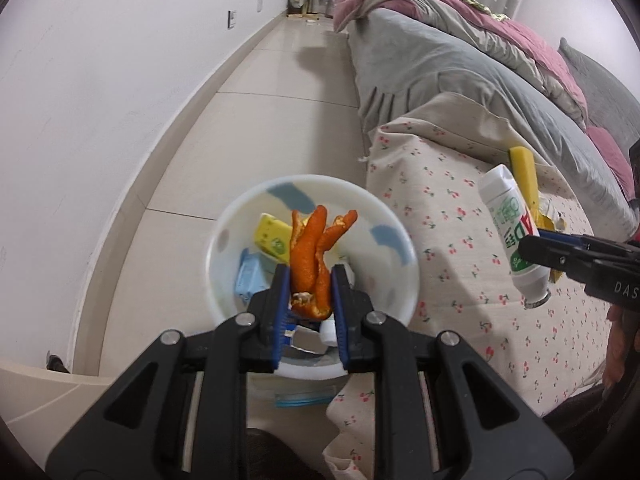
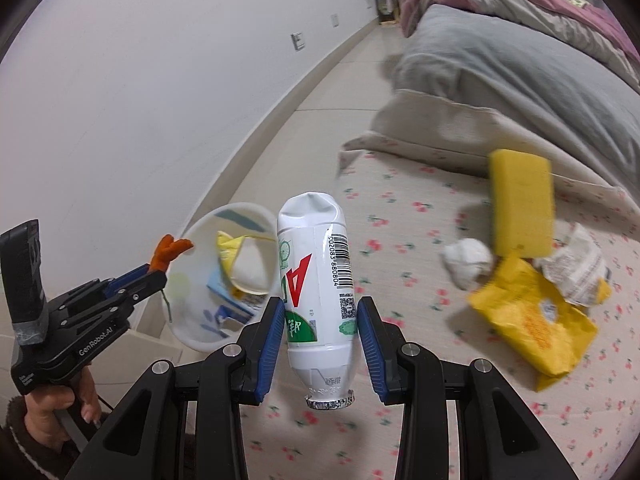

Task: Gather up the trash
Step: 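Carry the orange peel into the bin with the left tool while the right carries the A bottle, then open the right tool to drop the A bottle into the bin, then move both tools back over the remaining trash on the bed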

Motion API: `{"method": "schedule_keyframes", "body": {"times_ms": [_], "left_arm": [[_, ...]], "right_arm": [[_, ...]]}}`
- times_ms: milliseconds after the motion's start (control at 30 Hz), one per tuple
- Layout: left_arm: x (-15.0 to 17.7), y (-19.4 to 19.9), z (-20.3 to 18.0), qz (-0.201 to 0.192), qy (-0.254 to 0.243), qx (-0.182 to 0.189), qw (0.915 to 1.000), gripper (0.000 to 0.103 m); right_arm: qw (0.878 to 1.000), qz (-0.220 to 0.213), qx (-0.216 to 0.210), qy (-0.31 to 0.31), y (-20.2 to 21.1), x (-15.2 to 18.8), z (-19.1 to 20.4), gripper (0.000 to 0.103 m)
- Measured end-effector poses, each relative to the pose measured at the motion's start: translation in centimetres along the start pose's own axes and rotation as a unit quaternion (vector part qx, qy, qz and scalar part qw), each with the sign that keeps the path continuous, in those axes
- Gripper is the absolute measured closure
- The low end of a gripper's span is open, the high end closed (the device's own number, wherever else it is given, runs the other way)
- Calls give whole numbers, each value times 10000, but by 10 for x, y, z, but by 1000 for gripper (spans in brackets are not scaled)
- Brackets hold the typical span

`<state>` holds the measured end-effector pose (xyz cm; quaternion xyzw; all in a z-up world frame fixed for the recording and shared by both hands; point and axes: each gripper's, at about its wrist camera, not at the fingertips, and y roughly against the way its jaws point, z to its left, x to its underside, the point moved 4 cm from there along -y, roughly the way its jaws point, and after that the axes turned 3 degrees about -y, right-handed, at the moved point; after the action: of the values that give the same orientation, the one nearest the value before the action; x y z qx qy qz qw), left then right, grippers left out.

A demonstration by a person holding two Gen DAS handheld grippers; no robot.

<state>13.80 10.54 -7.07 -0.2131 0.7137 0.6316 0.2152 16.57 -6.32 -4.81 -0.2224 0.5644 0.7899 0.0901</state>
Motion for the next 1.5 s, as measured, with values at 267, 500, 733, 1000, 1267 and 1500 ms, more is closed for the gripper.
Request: {"method": "schedule_keyframes", "body": {"times_ms": [267, 500, 733, 1000, 1267, 1500], "left_arm": [[-3, 15, 24, -218, 260, -523, 9981, 15], [-5, 24, 43, -263, 477, -787, 9954, 10], [-5, 29, 41, -287, 486, -843, 9948, 9], [-13, 47, 20, -665, 264, -876, 9936, 1], [-21, 53, -22, -800, -14, -644, 9947, 1], [-20, 49, -68, -787, -393, -468, 9950, 1]], "right_arm": [[9996, 80, -209, 150, -22, -6, 33, 65], [9988, 138, -423, 227, -43, -13, 60, 64], [9960, -17, -866, 199, -53, -21, 72, 63], [9956, -629, -681, 128, -12, -27, 60, 23], [9891, -1468, 9, 126, 54, -16, 16, 13], [9800, -1887, 635, 47, 96, 3, -45, 12]]}}
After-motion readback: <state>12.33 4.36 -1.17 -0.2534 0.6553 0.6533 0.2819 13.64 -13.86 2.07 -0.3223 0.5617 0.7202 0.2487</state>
